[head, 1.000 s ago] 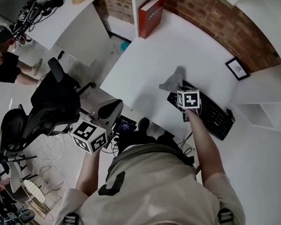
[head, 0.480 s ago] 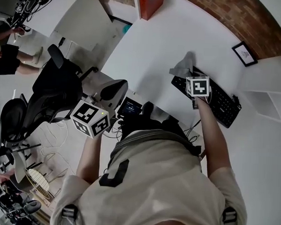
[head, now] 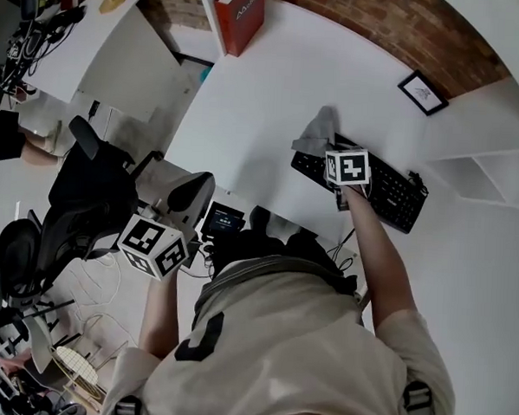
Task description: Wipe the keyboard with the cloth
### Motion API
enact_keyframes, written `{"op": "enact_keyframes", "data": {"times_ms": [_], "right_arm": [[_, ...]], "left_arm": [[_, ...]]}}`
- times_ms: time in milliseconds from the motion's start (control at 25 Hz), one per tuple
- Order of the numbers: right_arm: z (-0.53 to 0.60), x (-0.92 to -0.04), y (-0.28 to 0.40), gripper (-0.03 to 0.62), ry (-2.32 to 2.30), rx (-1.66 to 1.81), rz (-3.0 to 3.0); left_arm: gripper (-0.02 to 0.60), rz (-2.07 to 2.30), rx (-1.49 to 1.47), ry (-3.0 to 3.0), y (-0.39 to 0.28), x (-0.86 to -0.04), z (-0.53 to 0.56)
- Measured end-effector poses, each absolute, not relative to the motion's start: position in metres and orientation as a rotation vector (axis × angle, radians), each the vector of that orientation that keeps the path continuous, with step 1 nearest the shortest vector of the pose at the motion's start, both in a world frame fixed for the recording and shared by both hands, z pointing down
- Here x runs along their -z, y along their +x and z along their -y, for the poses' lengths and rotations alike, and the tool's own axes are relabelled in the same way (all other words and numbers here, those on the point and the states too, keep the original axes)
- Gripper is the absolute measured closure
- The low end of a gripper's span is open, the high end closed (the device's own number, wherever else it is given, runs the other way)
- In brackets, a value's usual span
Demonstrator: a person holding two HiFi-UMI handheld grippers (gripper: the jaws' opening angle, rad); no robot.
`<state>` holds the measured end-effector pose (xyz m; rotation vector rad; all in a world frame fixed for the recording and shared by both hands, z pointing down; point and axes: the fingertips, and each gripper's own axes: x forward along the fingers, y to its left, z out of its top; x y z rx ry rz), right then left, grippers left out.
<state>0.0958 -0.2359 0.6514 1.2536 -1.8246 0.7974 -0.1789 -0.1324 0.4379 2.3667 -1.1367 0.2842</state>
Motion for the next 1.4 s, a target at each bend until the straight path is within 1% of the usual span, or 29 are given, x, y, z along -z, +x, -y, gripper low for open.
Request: {"op": "enact_keyframes", "data": {"times_ms": [360,720,1080,1400], "right_arm": [[0.223,-0.652,0.128,0.58,1.277,-0.775,1.794],[0.212,-0.654,0.143,0.58,1.316,-0.827,1.803],[0.211,-0.65,0.153,0.58,1.313,-0.836,1.827],[0.199,-0.648,0.175,0.58,1.302,-0.84,1.838]], "left_arm": [[0.578,1.096,-0.285,2.416,-0.153,-0.431,0.141],[0.578,1.05,-0.313,2.45,-0.138,-0.428,0.141],[0.578,1.119,-0.286,2.441,-0.133,-0.417,0.141],[0.578,1.123,-0.263,2.426,-0.11,-0.411,0.129]]}}
